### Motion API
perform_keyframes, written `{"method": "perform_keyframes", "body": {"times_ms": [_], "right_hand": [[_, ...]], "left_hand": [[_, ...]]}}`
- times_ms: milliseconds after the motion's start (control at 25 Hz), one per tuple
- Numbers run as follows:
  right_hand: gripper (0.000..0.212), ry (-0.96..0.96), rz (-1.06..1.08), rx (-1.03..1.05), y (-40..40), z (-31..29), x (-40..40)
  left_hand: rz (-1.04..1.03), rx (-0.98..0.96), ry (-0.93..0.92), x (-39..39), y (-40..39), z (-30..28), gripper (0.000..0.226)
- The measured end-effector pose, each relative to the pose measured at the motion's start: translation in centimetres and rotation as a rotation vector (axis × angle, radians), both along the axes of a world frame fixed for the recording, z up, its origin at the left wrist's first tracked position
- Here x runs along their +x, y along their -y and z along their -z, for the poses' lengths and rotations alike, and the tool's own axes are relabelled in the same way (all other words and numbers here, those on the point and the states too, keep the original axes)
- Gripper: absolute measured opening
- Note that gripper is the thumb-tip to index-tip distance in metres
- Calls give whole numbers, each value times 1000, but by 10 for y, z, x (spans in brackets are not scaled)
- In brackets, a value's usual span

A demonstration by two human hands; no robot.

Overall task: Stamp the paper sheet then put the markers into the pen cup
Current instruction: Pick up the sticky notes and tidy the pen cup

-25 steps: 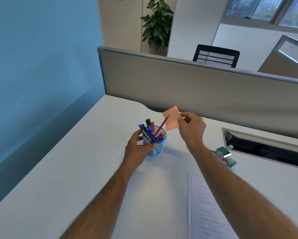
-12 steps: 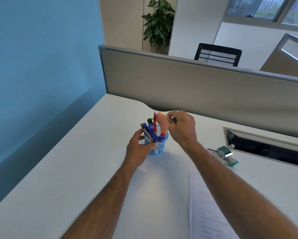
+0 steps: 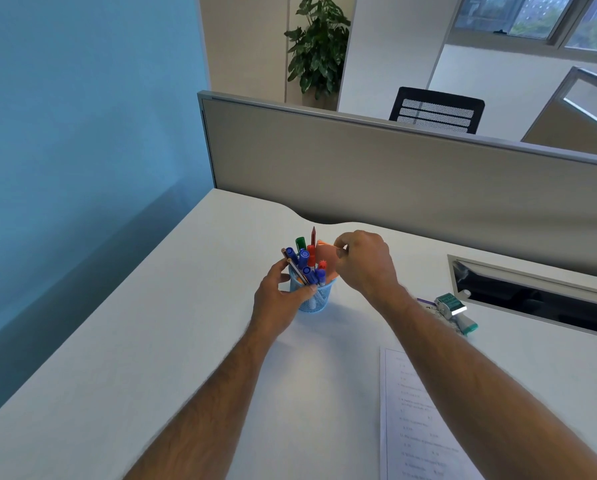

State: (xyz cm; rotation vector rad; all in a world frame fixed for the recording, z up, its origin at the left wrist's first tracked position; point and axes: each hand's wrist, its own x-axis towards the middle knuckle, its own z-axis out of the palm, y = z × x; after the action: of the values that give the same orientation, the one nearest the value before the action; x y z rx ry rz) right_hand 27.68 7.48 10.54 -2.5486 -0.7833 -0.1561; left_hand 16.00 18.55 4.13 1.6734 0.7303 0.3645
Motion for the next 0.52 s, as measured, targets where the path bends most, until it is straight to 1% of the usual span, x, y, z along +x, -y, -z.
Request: {"method": "perform_keyframes", "body": {"times_ms": [160, 360, 440, 520], "right_hand": [[9, 27, -12, -145, -10, 9, -6], [8, 118, -37, -271, -16, 19, -10], [14, 113, -33, -270, -16, 26, -9], [21, 69, -16, -225, -14, 30, -8]], "left_hand": [[0, -6, -23, 0, 0, -1, 70], [4, 20, -31, 0, -1, -1, 70], [4, 34, -28, 0, -1, -1, 69], [8, 41, -22, 1, -1, -1, 70]]}}
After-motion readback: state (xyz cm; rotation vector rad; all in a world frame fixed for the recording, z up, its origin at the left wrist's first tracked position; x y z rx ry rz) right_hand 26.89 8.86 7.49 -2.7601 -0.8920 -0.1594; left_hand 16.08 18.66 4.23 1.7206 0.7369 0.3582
